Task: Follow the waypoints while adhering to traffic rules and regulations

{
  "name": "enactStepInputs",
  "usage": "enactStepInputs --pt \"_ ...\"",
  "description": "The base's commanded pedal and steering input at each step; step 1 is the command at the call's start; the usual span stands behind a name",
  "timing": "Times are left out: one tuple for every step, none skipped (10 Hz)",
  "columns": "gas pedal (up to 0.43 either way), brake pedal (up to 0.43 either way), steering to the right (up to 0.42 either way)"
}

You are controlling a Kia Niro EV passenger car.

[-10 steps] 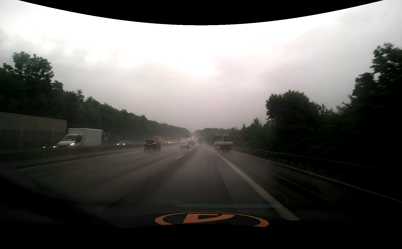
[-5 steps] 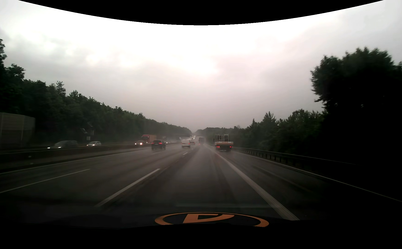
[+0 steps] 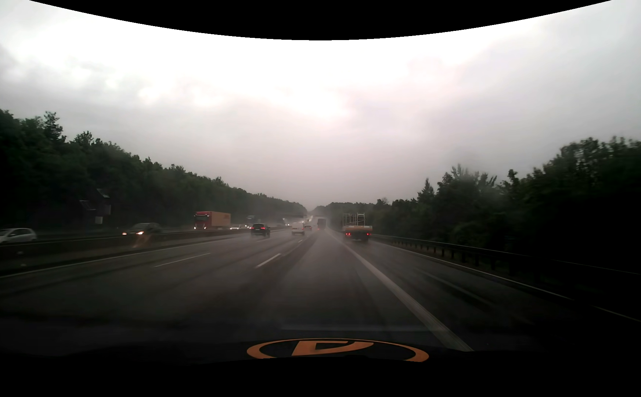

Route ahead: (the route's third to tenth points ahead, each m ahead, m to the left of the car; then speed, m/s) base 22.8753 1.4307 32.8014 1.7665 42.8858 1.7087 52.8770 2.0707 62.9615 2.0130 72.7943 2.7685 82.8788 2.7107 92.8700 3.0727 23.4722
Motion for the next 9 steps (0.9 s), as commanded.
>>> enactStepInputs --pt "0.079 0.000 -0.003" --pt "0.079 0.000 -0.003" --pt "0.079 0.000 -0.003" --pt "0.079 0.000 -0.003" --pt "0.079 0.000 -0.004" --pt "0.079 0.000 -0.004" --pt "0.079 0.000 -0.004" --pt "0.079 0.000 -0.004" --pt "0.079 0.000 -0.004"
